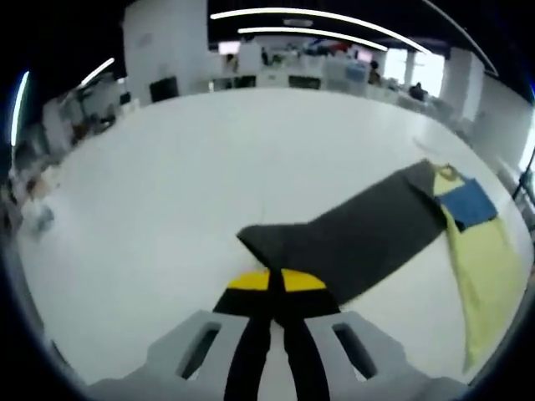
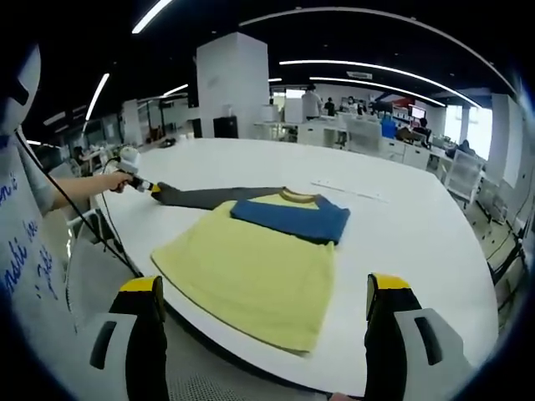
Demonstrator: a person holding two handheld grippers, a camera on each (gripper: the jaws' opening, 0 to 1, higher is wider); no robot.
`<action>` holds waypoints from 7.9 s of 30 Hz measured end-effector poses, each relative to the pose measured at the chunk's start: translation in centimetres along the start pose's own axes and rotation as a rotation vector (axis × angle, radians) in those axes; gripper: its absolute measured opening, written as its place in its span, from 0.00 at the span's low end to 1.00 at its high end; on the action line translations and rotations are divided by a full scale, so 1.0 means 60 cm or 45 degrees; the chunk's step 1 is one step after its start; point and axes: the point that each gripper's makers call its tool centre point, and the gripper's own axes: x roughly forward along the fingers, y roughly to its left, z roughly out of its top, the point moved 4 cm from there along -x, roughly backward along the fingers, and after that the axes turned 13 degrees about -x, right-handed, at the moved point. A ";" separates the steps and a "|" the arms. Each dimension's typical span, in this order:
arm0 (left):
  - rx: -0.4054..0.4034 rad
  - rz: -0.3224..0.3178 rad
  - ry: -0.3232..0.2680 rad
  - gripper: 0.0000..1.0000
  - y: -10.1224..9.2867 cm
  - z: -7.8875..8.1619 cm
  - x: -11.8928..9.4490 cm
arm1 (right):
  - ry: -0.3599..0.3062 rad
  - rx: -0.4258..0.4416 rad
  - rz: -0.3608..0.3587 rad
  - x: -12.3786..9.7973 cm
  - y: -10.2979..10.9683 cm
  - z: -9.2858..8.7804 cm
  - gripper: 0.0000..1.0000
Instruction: Fold the garment on the visible template until the final outline fits inside the template.
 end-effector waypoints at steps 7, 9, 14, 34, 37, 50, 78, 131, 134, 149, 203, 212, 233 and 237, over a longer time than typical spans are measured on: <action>0.025 0.064 -0.131 0.00 0.009 0.045 -0.010 | -0.011 0.003 -0.008 0.000 -0.001 0.002 1.00; 0.030 0.071 -0.151 0.00 0.008 0.053 -0.009 | -0.011 0.000 -0.006 0.000 0.000 0.003 1.00; 0.045 0.076 -0.192 0.00 0.003 0.072 -0.005 | -0.014 -0.004 -0.005 0.000 0.000 0.005 1.00; -0.077 -0.141 -0.373 0.00 -0.114 0.135 -0.050 | -0.030 -0.009 0.009 -0.004 -0.005 -0.002 1.00; -0.082 -0.192 -0.368 0.00 -0.142 0.144 -0.049 | -0.034 -0.017 0.011 -0.007 -0.007 -0.003 1.00; -0.002 -0.355 -0.393 0.00 -0.263 0.187 -0.058 | -0.039 -0.057 0.005 -0.026 -0.007 -0.014 1.00; 0.080 -0.578 -0.383 0.00 -0.506 0.212 -0.042 | -0.056 -0.065 0.030 -0.048 -0.020 -0.020 1.00; 0.336 -0.914 -0.087 0.00 -0.784 0.071 0.010 | -0.008 -0.015 0.041 -0.030 -0.031 -0.062 1.00; 0.352 -0.900 -0.066 0.00 -0.787 0.062 0.021 | -0.010 -0.009 0.046 -0.025 -0.029 -0.061 1.00; 0.384 -0.949 0.043 0.00 -0.807 0.015 0.047 | -0.004 -0.002 0.048 -0.018 -0.033 -0.065 1.00; 0.472 -0.919 0.205 0.00 -0.854 -0.112 0.096 | 0.030 0.042 0.075 0.003 -0.038 -0.083 1.00; 0.484 -0.939 0.223 0.00 -0.864 -0.119 0.093 | 0.026 0.050 0.074 0.005 -0.035 -0.086 1.00; 0.593 -0.930 0.219 0.22 -0.851 -0.135 0.083 | 0.016 0.036 0.080 0.004 -0.034 -0.082 1.00; 0.603 -0.926 0.207 0.27 -0.845 -0.130 0.077 | 0.015 0.026 0.085 0.005 -0.035 -0.080 1.00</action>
